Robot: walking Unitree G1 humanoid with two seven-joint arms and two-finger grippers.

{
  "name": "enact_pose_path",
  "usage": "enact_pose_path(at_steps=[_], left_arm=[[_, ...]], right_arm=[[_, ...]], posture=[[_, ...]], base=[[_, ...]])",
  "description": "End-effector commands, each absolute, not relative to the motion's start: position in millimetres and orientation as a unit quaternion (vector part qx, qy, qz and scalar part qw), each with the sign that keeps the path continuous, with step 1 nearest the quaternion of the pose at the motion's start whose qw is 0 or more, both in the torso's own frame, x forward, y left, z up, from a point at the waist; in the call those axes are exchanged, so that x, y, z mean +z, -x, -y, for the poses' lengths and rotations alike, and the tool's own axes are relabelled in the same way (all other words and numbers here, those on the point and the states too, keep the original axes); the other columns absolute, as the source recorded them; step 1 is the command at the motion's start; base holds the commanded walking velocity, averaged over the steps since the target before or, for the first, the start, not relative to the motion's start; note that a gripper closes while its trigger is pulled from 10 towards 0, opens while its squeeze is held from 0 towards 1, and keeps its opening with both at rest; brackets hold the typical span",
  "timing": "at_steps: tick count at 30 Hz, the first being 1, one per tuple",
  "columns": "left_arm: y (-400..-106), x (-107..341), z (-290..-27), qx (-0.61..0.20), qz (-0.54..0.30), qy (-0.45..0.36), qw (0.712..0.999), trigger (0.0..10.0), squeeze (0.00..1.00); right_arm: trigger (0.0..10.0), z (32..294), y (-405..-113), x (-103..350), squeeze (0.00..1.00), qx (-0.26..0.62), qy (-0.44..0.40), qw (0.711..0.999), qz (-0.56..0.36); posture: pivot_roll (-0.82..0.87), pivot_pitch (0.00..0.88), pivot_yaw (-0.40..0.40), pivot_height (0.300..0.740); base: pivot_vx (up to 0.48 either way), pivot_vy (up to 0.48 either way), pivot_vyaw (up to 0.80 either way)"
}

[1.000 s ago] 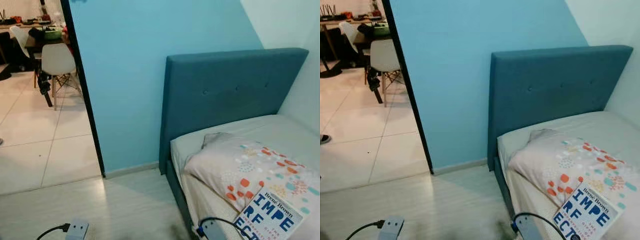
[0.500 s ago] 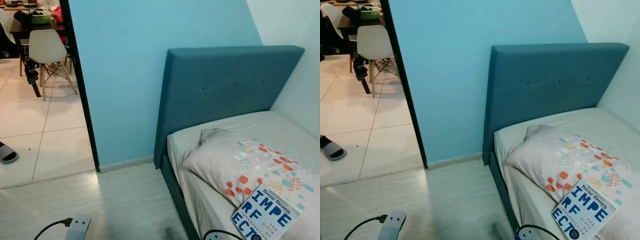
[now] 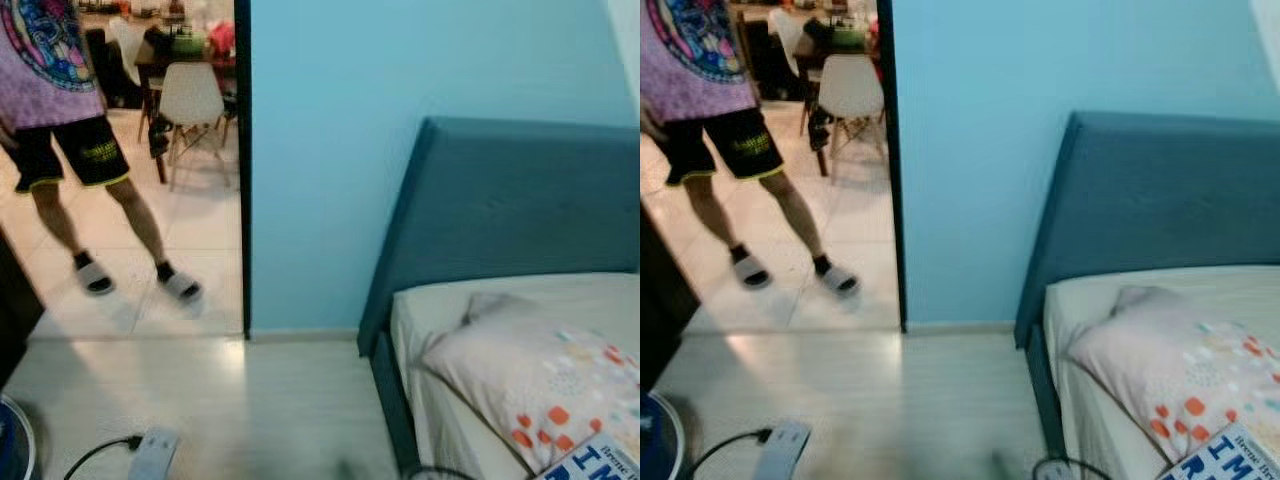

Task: Clean up the room

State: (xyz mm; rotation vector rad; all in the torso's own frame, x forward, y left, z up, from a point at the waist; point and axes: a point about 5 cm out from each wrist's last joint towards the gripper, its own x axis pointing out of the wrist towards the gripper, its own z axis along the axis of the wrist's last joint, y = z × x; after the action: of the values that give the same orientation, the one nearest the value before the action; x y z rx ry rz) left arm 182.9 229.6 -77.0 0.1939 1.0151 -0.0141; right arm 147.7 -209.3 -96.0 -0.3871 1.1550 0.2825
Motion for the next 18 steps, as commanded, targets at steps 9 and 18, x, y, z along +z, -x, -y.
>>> enact_pose_path(at_steps=[9,18], left_arm=[[-177.3,-80.5,-225.7,-0.018,-0.494,-0.093,0.864,10.0,0.00],[-177.0,-80.8,-225.0,-0.016,-0.494,-0.085,0.865,10.0,0.00]], right_arm=[[10.0,214.2,-138.6,-98.6,0.00,0.128,0.181,0.801,-0.556],[10.0,215.2,-142.5,-97.0,0.00,0.124,0.183,0.806,-0.549]], posture=[[0.07,0.000,-0.106,0.740],[0.07,0.000,-0.107,0.740]], base=[[0.000,0.000,0.77],[0.000,0.000,0.77]])
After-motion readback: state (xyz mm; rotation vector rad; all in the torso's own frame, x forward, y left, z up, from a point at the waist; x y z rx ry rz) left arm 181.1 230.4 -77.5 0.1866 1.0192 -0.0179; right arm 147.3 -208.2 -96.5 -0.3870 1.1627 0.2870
